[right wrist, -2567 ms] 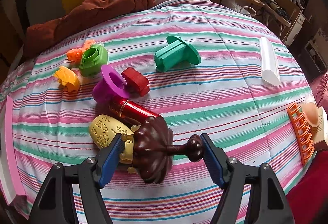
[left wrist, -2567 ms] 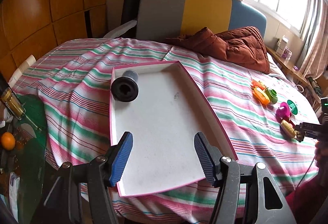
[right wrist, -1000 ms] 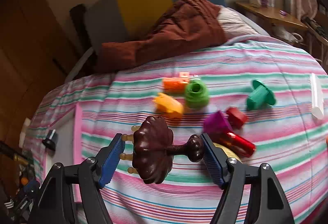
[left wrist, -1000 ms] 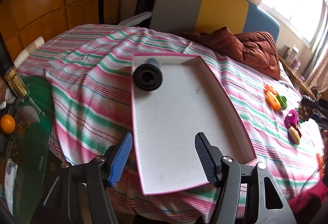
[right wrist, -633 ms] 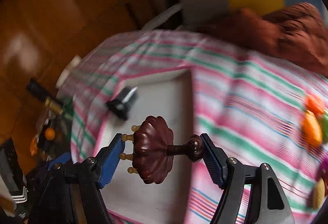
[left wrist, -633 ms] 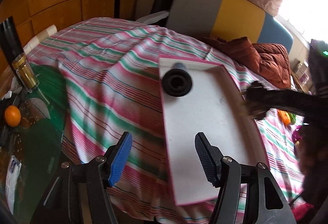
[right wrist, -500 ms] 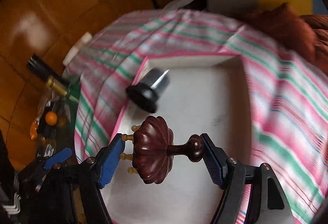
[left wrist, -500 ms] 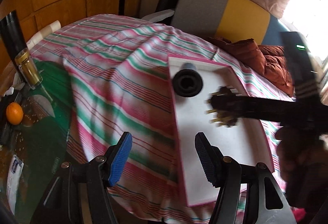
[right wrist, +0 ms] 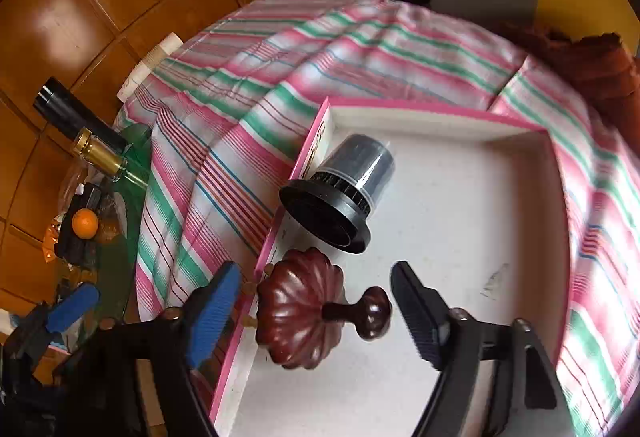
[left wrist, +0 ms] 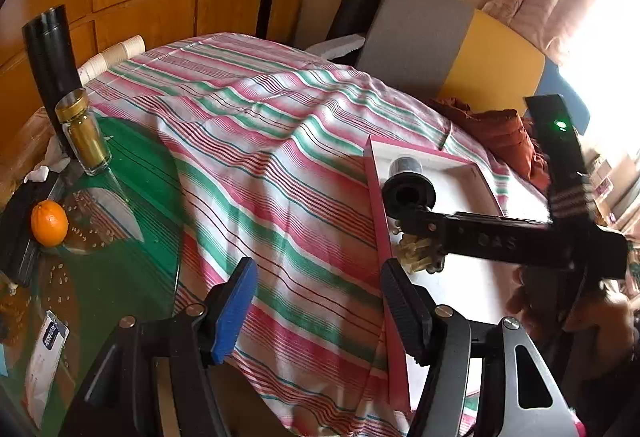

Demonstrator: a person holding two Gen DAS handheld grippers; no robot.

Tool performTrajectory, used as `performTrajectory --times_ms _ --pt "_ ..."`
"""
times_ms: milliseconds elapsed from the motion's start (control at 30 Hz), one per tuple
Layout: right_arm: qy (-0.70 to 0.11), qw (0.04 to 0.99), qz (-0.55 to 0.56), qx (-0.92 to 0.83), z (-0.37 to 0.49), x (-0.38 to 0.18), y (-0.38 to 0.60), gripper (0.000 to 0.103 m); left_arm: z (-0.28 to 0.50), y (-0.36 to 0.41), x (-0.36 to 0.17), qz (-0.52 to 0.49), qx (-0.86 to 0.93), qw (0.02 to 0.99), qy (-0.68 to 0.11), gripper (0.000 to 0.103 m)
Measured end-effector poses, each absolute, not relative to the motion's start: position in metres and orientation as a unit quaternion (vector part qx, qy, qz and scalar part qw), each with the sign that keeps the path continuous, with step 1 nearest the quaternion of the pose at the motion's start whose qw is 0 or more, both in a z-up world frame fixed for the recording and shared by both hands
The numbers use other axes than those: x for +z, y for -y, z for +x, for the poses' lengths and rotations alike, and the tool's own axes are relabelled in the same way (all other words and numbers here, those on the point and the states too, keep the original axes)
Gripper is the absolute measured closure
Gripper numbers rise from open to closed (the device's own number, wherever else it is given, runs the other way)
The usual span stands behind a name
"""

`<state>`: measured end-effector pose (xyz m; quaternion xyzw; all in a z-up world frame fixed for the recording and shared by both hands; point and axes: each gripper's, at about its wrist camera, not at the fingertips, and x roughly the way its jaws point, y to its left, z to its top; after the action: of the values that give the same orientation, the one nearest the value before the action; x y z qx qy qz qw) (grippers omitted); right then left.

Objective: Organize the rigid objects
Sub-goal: 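Lower the brown knob beside the canister and open the right tool, then move both tools back toward the remaining toys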

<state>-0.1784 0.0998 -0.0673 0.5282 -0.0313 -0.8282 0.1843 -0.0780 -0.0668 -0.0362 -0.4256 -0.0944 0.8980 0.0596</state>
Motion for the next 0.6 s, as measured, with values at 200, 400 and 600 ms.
performTrajectory --times_ms 200,400,600 --pt "0.01 0.167 0.509 -0.844 -0.155 -0.05 -0.111 0.019 -0.069 0.063 -0.033 -0.416 0.903 0.059 0.091 0.038" --pt "0.008 0.15 0.484 -0.862 -0.122 -0.033 -0.136 0.019 -0.055 0.049 -0.026 -0.405 0.908 0.066 0.081 0.036" --pt "0.017 0.121 0.473 -0.872 -0.093 -0.026 -0.174 0.019 -0.039 0.023 -0.017 -0.396 0.913 0.086 0.059 0.034"
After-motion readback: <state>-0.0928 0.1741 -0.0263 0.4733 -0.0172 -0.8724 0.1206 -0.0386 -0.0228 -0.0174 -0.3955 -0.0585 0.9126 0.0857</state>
